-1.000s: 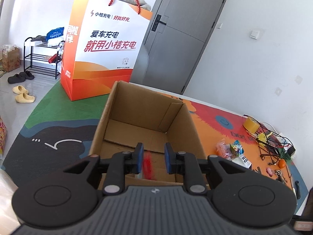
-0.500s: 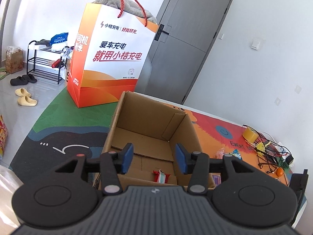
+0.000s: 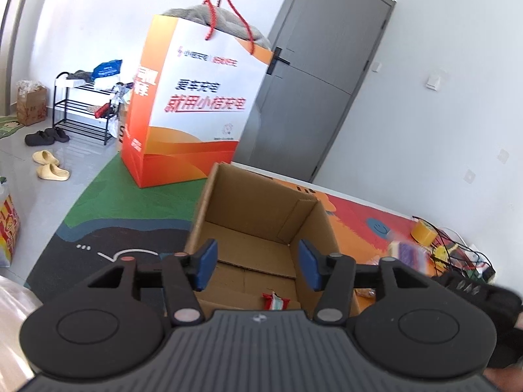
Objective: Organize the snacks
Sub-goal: 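Carry the purple bread packet into the box and open the right tool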
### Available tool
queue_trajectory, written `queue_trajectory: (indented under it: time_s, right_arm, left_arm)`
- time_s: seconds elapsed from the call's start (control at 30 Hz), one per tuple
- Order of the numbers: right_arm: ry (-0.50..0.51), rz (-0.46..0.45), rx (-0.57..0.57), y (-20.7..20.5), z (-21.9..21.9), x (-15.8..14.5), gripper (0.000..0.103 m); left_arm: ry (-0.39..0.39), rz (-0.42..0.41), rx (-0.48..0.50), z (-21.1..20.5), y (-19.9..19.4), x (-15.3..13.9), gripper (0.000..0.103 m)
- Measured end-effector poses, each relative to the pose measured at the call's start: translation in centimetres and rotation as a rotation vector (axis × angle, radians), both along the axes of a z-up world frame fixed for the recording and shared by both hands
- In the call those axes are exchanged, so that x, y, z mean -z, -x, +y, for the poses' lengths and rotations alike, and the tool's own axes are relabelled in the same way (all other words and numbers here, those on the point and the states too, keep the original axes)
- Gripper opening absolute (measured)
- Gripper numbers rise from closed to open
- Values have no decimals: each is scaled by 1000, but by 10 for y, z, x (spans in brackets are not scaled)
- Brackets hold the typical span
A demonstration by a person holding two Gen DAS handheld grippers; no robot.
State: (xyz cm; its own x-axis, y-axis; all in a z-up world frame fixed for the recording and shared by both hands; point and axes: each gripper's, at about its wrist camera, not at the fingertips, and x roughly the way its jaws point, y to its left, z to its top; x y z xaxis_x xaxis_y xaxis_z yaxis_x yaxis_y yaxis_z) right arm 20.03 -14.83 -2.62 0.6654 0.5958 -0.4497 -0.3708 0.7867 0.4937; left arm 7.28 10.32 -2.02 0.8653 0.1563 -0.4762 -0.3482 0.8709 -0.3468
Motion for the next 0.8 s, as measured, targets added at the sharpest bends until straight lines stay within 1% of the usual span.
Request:
queue_trajectory:
  time_s: [0.13,0.2,0.27,0.43,0.63,0.7,0.73,0.77,0.8]
  right_arm:
    - [-7,-40,-22,-5,13,-22,28]
    - [-6,-55,-36,-6,20,-30,28]
    - [-8,-65,-53,-6,27,-35,28]
    - [3,-77,-101,-3,52,-42,28]
    - [14,-58,-154,-2,85,-38,29]
    - [1,-48,-195,-2,96,-36,34]
    - [-7,-42,-215,-2,99,-35,39]
    - [-12,-37,-230,0,102,-35,49]
    - [-13,-39,-234,2,102,-35,54]
  left_arm:
    - [3,-4,-7,6,2,-2,63]
    - [6,-6,-13,8,3,-3,69]
    - [6,-8,-12,11,4,-4,72]
    - [18,-9,-26,23,7,-4,73]
    - [33,-11,-55,39,11,-3,73]
    - [39,-10,-65,43,12,-3,73]
    - [42,-9,-67,45,12,-3,73]
    - [43,-8,-69,46,12,-3,73]
    - [44,-6,-70,46,12,-3,74]
